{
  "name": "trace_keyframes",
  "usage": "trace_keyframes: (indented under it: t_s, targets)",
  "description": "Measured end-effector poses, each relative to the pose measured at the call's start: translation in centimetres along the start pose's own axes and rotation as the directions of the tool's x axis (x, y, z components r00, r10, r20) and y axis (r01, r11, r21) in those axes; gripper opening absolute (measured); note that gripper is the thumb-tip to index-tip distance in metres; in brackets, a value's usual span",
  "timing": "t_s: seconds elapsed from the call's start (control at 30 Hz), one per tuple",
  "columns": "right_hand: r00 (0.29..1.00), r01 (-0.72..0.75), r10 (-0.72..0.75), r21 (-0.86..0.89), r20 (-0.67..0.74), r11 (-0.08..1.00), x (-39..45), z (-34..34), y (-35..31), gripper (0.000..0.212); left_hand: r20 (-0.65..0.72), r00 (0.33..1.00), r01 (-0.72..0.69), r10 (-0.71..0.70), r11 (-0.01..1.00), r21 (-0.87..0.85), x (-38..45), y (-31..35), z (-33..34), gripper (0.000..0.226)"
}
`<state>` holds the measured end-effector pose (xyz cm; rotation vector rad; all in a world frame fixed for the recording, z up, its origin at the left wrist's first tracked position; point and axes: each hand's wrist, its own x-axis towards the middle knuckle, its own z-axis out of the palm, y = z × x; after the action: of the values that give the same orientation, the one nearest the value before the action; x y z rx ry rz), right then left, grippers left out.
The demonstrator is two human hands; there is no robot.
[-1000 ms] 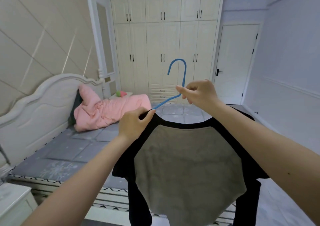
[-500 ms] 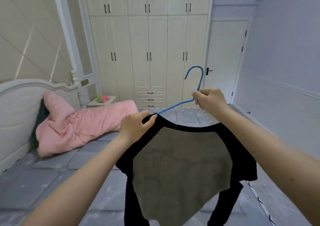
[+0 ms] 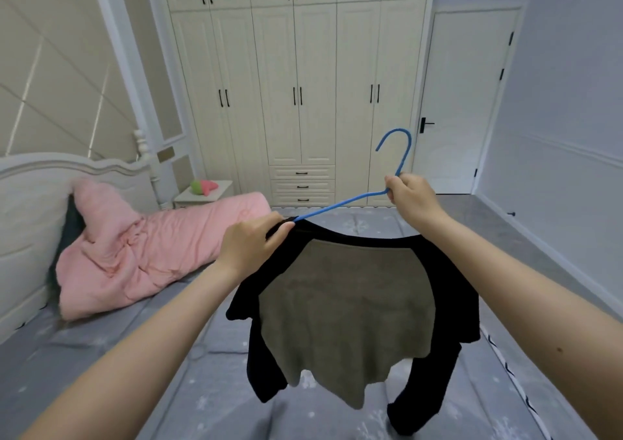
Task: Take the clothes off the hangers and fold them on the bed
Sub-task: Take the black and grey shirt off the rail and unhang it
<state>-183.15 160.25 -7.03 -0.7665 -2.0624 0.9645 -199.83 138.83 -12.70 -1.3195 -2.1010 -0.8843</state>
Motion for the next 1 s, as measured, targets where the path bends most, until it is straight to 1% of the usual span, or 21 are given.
trace_keyframes:
  t_s: [0.1,0.23,0.43,0.5,0.57,0.67,0.73,0.83,0.93,1.0]
  targets:
    - [0.999,-0.038,0.036,0.063,0.031,0.997,2.9,0.6,1.6,0.035,-0.015,1.0,0.026,-0.026,0.999,0.033,1.4,-0.8,1.6,0.054]
    - [0.995,-0.07,0.062,0.107,0.077,0.992,5.8,1.5,3.6,0.034,-0.008,0.998,0.057,-0.056,0.998,0.027,2.4,-1.4,3.6,0.054]
    - [0.986,-0.161,0.153,0.125,0.064,0.979,9.4,2.8,6.7,0.031,0.083,0.986,0.151,-0.147,0.988,-0.038,4.0,-3.1,5.4,0.056]
    - [0.977,-0.212,0.205,0.137,0.062,0.968,10.4,3.7,8.1,0.03,0.148,0.979,0.152,-0.14,0.985,-0.077,4.6,-3.4,5.7,0.054]
    - [0.964,-0.264,0.257,0.134,0.068,0.955,11.0,4.5,9.5,0.031,0.199,0.975,0.128,-0.1,0.983,-0.132,5.0,-3.6,6.1,0.046]
    - [0.936,-0.352,0.346,0.125,0.068,0.928,11.8,6.3,12.0,0.029,0.224,0.972,0.112,-0.07,0.977,-0.18,5.3,-5.1,7.1,0.026]
    - [0.923,-0.384,0.377,0.11,0.081,0.917,12.2,7.0,13.5,0.032,0.241,0.968,0.111,-0.062,0.974,-0.196,5.4,-6.3,7.9,0.02]
    - [0.872,-0.486,0.481,0.262,0.088,0.834,12.8,8.3,15.1,0.031,0.216,0.973,0.123,-0.076,0.969,-0.213,5.4,-7.8,9.1,0.013]
    - [0.829,-0.55,0.548,0.35,0.115,0.759,13.0,9.0,16.3,0.033,0.184,0.976,0.157,-0.114,0.959,-0.237,5.4,-9.0,10.2,0.012]
    - [0.787,-0.587,0.602,0.462,0.135,0.665,13.5,8.6,17.6,0.035,0.196,0.972,0.174,-0.129,0.955,-0.238,5.1,-9.9,10.7,0.014]
